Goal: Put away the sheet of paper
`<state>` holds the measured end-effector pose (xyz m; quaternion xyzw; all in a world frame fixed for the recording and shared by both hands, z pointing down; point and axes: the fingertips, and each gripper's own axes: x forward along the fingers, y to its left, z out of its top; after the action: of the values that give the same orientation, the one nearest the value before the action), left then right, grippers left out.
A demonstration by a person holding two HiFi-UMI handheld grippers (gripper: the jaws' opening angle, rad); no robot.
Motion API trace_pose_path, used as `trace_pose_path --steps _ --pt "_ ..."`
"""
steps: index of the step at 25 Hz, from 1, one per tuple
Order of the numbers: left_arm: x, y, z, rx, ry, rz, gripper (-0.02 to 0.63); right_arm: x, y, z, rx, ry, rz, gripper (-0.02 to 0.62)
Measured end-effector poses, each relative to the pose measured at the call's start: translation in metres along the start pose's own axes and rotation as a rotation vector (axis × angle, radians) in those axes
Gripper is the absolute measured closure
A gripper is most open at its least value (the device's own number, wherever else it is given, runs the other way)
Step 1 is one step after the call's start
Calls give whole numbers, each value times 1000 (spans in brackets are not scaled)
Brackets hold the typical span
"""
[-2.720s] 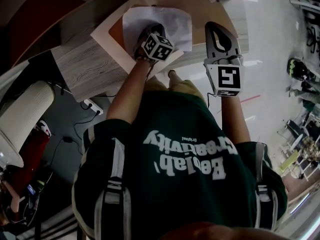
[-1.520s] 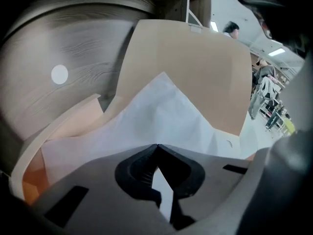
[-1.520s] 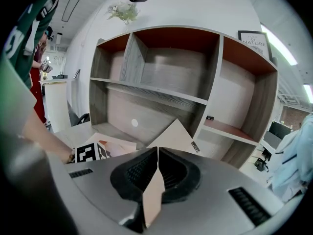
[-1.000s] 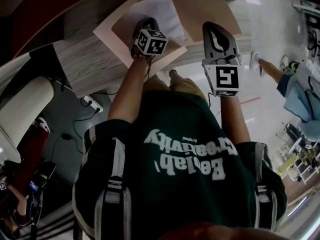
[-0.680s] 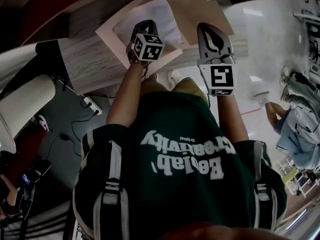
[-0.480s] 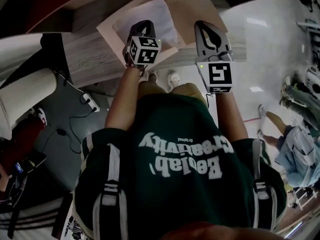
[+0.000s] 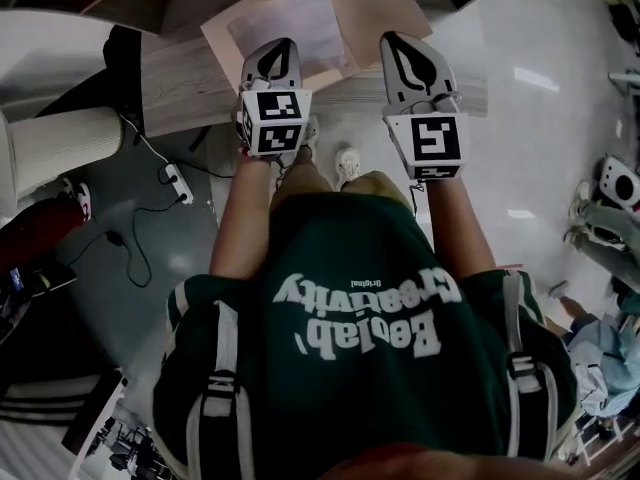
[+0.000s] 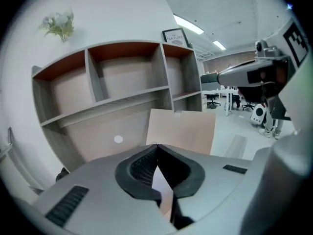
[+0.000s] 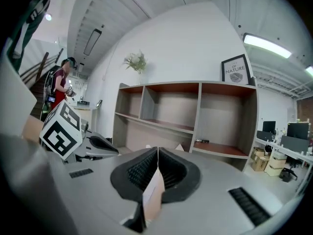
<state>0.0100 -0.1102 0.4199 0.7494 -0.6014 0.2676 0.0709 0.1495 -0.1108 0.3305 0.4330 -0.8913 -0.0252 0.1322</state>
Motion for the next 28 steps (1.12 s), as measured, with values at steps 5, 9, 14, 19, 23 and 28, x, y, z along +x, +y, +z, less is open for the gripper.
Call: trace_pose_path --steps 5,9,14,19,23,28 --pt "-55 -5 14 -27 -58 54 588 -25 8 4 14 -35 27 560" --pt "-91 0 24 -26 -87 95 588 -34 16 5 37 -24 36 560" --pt "-131 7 37 -36 -140 128 588 -42 31 8 35 -26 59 560" --pt "-161 15 43 -30 -195 138 588 -49 46 17 24 -44 47 560" --pt "-181 21 40 -23 -226 120 588 -56 66 28 13 -53 26 560" --pt "-213 33 30 -39 -272 91 588 -75 98 43 -4 -55 -28 560"
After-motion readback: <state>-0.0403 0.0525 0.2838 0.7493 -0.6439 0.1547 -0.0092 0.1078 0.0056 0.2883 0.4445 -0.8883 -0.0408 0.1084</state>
